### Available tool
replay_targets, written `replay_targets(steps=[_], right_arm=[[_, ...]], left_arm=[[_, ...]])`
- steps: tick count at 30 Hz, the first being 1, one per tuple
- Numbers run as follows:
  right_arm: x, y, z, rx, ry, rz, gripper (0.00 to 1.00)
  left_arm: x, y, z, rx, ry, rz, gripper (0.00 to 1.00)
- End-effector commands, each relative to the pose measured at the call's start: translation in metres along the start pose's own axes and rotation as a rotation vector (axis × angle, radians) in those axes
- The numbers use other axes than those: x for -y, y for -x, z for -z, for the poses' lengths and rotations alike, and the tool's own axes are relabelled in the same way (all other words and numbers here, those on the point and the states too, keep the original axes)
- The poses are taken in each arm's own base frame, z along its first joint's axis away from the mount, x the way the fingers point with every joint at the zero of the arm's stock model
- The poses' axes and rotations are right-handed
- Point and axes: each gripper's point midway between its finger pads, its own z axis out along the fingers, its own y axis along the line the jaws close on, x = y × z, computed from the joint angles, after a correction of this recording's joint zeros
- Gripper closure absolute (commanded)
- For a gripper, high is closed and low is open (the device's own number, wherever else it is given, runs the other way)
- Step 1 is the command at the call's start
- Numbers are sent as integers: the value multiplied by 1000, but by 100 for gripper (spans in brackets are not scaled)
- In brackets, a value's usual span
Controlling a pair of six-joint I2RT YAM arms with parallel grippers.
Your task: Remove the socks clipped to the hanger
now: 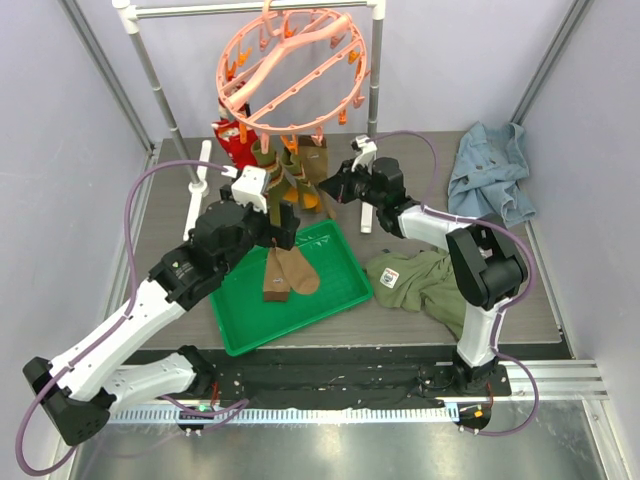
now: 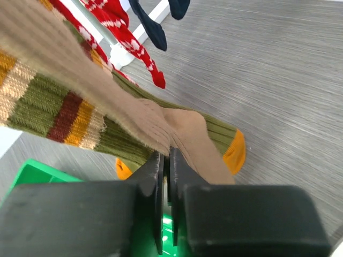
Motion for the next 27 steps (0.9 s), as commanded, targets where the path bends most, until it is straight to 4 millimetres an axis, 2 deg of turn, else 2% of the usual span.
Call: replay_targets(steps=[1, 3, 5, 7, 10, 13, 20, 27], right_arm=[[-23, 53, 3, 109, 21, 50, 99], [-30, 68, 12, 127, 17, 45, 99], [-40, 70, 19, 129, 37, 32, 99], [-60, 81, 30, 148, 76, 36, 99], [-82, 84, 43, 140, 95, 45, 99], [-96, 82, 51, 124, 92, 29, 99], [-133, 99, 82, 165, 165, -115, 99], [-169, 106, 98, 205, 271, -189, 99]], left_arm=[[7, 19, 3, 40, -30, 20, 0], [7, 18, 1, 35, -27, 19, 0], [7, 16, -1, 27, -24, 16, 0], [9, 15, -2, 15, -31, 12, 0], [10, 14, -2, 6, -37, 10, 0], [9, 14, -1, 7, -37, 9, 0], [12, 9, -5, -10, -47, 11, 0], [17, 2, -9, -39, -66, 5, 0]])
